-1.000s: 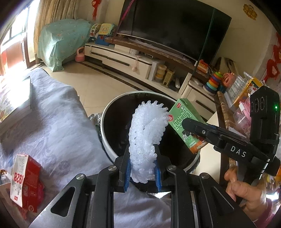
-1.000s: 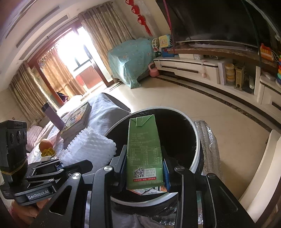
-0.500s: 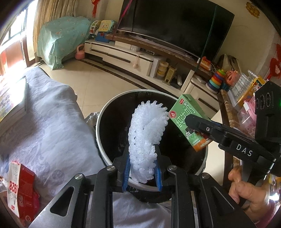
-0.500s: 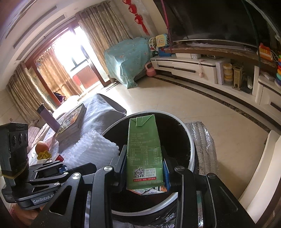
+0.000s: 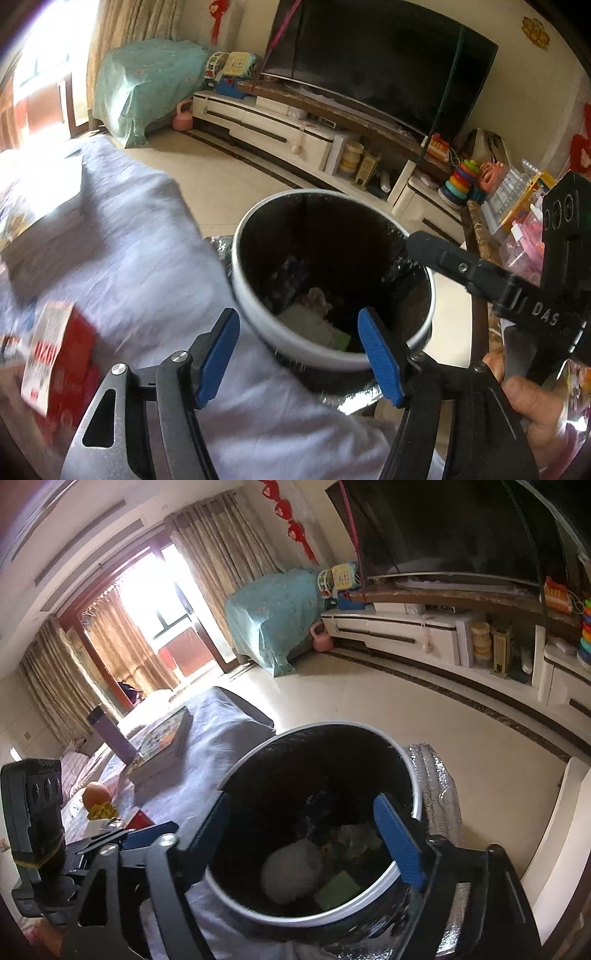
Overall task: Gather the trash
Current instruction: 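Open both tools to drop the foam net and carton into the bin, then bring both tools back to the table toward the white foam block and red carton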
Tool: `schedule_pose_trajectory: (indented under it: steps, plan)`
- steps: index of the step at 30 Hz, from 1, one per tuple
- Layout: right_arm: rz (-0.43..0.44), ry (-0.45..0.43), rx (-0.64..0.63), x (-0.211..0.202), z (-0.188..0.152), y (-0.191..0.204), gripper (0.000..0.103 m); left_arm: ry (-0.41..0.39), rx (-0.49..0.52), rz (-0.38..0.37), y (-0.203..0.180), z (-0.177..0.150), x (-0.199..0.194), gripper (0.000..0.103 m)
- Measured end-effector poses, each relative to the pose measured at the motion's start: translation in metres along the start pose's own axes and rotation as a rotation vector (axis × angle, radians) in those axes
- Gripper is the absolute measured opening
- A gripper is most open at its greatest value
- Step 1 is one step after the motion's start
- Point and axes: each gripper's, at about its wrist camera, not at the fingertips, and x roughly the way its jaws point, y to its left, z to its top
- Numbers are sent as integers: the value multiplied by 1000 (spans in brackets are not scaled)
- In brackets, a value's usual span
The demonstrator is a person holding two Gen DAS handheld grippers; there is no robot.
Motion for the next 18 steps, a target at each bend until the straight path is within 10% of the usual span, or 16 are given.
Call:
schedule_pose_trajectory:
  steps: [18]
  plan:
    - [124,65,-38,1,-56,81,97,-40,-169,68,64,-110,-104,67]
